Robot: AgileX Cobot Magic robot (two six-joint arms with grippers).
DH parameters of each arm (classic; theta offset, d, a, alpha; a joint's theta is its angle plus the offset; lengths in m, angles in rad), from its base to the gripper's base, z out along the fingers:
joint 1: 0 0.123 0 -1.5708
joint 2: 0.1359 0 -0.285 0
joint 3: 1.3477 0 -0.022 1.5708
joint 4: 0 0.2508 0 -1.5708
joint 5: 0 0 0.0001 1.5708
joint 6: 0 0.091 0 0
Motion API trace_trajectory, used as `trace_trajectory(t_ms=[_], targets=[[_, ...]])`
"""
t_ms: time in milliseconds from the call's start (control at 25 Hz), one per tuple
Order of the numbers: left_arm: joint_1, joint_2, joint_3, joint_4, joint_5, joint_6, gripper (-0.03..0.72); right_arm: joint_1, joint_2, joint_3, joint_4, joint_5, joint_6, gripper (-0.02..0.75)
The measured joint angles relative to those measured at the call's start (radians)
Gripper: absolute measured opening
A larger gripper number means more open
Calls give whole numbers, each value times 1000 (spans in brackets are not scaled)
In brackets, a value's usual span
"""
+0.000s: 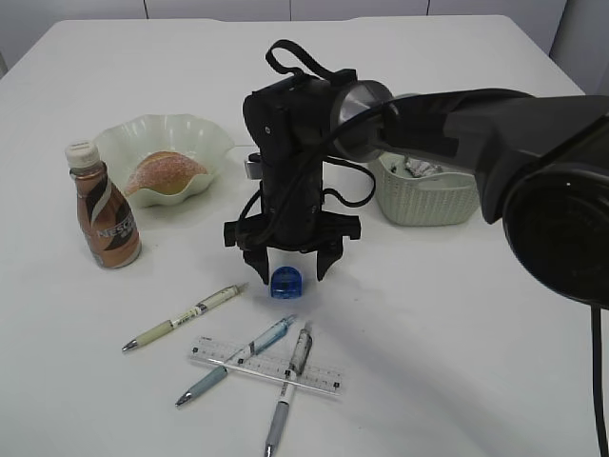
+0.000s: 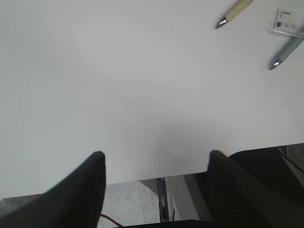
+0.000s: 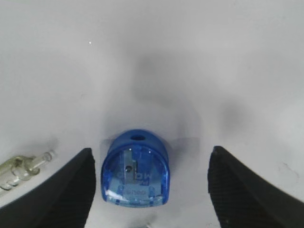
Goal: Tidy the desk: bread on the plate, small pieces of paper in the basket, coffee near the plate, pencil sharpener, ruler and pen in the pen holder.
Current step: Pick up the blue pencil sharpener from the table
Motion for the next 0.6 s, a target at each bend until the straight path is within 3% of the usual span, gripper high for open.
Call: trace_trajectory(t_ms=[600], targets=[[0,0,0,0,0,0,486,0,0,0,24,8,-13,540]])
